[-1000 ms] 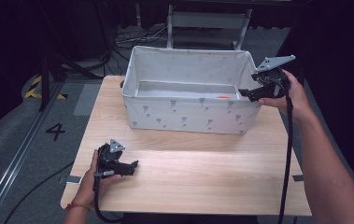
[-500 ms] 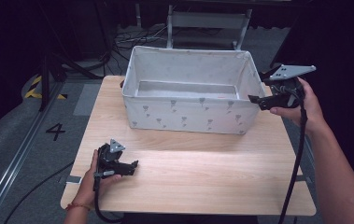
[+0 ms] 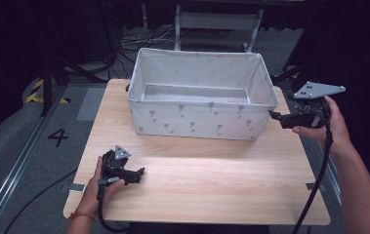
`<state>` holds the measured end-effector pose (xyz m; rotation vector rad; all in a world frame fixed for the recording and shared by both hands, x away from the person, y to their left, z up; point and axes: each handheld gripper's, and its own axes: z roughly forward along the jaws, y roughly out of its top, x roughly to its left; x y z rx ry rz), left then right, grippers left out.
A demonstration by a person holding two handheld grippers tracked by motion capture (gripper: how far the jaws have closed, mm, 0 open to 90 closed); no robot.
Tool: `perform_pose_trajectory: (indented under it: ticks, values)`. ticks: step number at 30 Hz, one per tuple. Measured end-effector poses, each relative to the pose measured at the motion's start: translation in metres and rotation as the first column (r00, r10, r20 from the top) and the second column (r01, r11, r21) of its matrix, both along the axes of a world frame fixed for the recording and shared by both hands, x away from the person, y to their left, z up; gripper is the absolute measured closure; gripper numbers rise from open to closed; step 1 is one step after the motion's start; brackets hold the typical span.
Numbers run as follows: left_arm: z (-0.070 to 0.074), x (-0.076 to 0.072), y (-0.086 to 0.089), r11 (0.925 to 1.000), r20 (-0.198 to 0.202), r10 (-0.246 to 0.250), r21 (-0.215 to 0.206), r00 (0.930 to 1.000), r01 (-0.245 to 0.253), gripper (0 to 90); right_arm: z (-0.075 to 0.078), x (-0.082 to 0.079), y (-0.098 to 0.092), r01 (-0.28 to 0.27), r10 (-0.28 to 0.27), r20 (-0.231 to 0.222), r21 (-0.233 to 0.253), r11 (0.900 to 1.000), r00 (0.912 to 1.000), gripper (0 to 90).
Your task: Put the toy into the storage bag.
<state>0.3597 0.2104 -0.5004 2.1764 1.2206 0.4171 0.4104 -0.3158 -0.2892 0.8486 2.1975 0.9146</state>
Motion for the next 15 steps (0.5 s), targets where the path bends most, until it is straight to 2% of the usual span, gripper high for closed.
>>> perform_pose_trajectory:
  ticks: [9, 11, 15]
  values:
    - [0.0, 0.0, 0.0, 1.0, 0.0, 0.0, 0.0, 1.0, 0.0, 0.5, -0.013, -0.016, -0.004, -0.016, 0.016, 0.01, -0.038, 0.999, 0.9998, 23.9]
    - [0.0, 0.0, 0.0, 1.0, 0.0, 0.0, 0.0, 1.0, 0.0, 0.5, -0.017, -0.02, -0.005, -0.024, 0.024, -0.003, -0.041, 0.999, 0.9997, 23.4]
    - [-0.001, 0.0, -0.001, 1.0, 0.009, 0.008, -0.004, 0.9999, -0.008, 0.4, -0.026, -0.026, -0.007, -0.021, 0.021, 0.0, -0.057, 0.998, 0.9998, 22.3]
